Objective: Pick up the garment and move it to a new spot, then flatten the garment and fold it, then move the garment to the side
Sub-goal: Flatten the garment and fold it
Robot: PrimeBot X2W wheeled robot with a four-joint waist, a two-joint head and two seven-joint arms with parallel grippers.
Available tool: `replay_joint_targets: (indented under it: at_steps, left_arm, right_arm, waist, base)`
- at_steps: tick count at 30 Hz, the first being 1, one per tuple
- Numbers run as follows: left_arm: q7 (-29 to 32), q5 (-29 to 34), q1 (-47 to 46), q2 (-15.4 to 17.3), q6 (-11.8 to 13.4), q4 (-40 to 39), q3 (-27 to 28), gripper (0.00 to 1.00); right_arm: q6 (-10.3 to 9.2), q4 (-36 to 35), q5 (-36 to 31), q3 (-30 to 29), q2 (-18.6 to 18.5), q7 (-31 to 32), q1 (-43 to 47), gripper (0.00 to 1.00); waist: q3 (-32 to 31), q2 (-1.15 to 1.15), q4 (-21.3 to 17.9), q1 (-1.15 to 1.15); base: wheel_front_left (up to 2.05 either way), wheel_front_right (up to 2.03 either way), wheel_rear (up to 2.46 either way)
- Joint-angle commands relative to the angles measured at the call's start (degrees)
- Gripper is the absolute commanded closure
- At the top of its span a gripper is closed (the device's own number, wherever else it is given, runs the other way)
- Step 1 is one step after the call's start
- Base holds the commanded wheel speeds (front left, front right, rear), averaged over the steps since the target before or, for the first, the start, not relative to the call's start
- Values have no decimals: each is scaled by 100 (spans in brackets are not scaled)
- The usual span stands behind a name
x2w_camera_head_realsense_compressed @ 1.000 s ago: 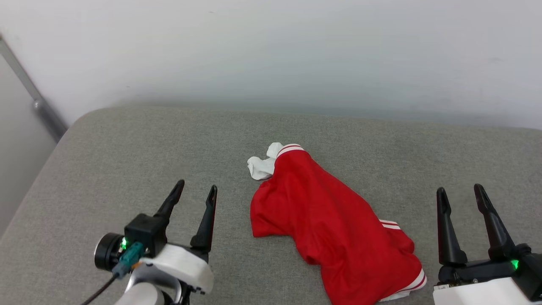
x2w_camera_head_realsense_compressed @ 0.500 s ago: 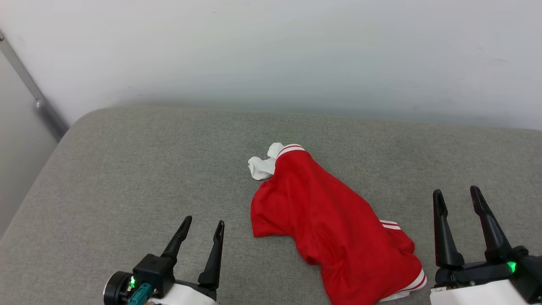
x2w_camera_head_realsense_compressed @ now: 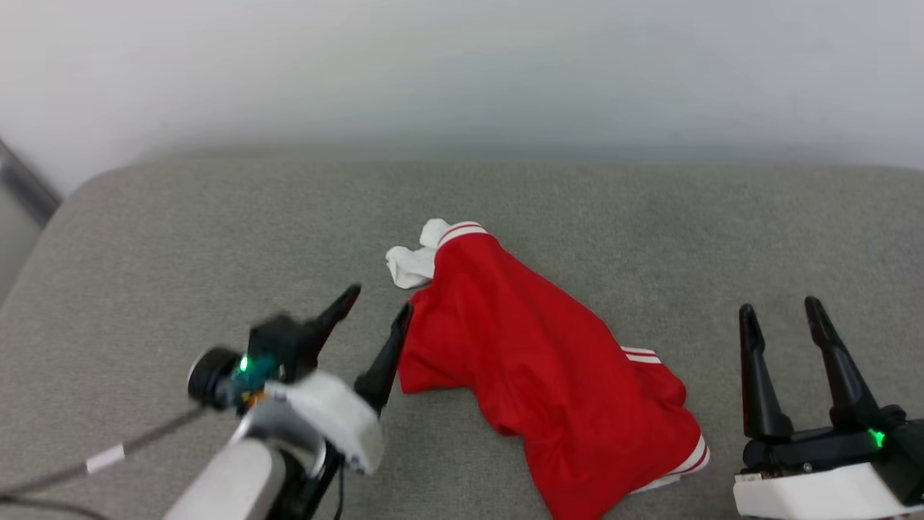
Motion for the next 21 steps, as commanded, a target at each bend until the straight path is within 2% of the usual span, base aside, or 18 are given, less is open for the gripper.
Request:
replay_joint_targets:
  at_steps: [1, 6, 10, 13, 17, 21]
  left_arm:
    - [279, -214, -319, -61, -101, -82, 38, 0]
    - [1578, -613, -1412, 51, -418, -17, 20, 0]
    - [3003, -858, -2131, 251, -630, 367, -240, 0]
    - [3814, -1069, -2559, 355, -713, 672, -334, 0]
    - [4517, -1354, -2827, 463, -793, 1101, -432, 0]
    - [4762, -1366, -2872, 554, -836, 1463, -597, 0]
  right_arm:
    - [-2, -24, -44, -24, 9, -11, -147, 0]
    - [-2, -21, -99, -20, 9, -11, -348, 0]
    - [-2, -21, -91, 18, 8, -11, -443, 0]
    - [-2, -30, -158, 58, 10, -11, -557, 0]
    - [-2, -28, -71, 39, 10, -11, -657, 0]
    - [-2, -5, -28, 81, 9, -11, -719, 0]
  waist:
    - [244, 0, -152, 0]
    - [569, 0, -384, 0]
    - [801, 0, -552, 0]
    - [988, 0, -701, 0]
    - [1181, 0, -861, 0]
    - [1323, 0, -971, 0]
  base:
    - [0, 0, 0]
    - [0, 0, 0]
    - [0, 0, 0]
    - [0, 0, 0]
    - [0, 0, 0]
    - [0, 0, 0]
